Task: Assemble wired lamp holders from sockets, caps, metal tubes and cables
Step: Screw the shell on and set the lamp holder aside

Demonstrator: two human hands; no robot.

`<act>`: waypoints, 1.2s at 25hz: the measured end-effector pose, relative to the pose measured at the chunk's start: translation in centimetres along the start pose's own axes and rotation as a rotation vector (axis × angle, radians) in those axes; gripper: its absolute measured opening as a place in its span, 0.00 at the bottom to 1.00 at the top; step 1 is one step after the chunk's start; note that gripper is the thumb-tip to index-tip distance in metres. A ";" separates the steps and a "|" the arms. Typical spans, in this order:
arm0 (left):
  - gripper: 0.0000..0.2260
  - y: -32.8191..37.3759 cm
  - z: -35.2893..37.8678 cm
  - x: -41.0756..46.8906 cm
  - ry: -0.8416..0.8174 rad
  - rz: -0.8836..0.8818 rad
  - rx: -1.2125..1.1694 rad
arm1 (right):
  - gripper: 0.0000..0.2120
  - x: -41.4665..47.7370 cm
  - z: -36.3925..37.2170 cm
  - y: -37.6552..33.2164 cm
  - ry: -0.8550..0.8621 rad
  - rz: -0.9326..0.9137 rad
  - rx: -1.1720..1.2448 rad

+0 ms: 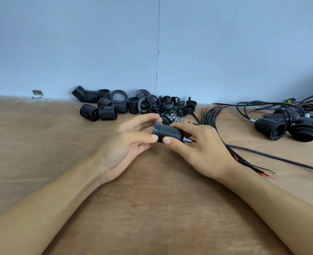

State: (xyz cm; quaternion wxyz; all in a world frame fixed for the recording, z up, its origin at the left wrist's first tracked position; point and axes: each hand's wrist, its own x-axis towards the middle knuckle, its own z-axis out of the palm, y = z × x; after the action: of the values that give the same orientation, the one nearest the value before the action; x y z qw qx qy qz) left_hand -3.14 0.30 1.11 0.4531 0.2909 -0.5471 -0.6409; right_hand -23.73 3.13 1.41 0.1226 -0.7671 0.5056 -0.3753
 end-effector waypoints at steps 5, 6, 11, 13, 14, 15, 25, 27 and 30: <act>0.11 1.0 -0.1 -0.1 0.071 0.105 -0.017 | 0.13 0.1 0.2 0.4 0.082 0.054 -0.060; 0.16 1.1 -0.3 -0.1 0.115 0.119 0.057 | 0.13 0.1 0.2 0.5 0.106 0.065 -0.048; 0.26 -0.1 0.2 -0.1 0.218 0.088 0.434 | 0.17 0.1 0.0 0.2 0.122 0.017 -0.031; 0.27 -0.4 0.4 0.1 0.238 0.080 0.358 | 0.16 0.0 -0.1 0.1 0.093 -0.021 -0.031; 0.27 -0.4 0.5 0.2 0.244 0.087 0.315 | 0.15 0.0 -0.1 0.0 0.057 -0.052 -0.067; 0.27 -0.3 0.5 0.3 0.239 0.091 0.266 | 0.15 -0.1 0.1 -0.1 0.015 -0.075 -0.124; 0.24 -0.2 0.2 0.5 0.146 0.061 0.220 | 0.17 0.3 0.2 0.4 0.111 0.064 -0.110; 0.24 -0.5 0.3 0.6 0.175 0.068 0.282 | 0.19 0.2 0.2 0.4 0.155 0.038 -0.073; 0.23 -0.8 0.7 0.6 0.192 0.087 0.306 | 0.18 0.1 0.1 0.4 0.185 -0.017 -0.044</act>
State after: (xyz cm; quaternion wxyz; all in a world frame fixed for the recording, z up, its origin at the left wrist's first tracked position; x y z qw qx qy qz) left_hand -4.23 0.01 0.58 0.4808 0.3924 -0.6047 -0.4992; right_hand -23.85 2.81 1.19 0.0552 -0.7361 0.5163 -0.4343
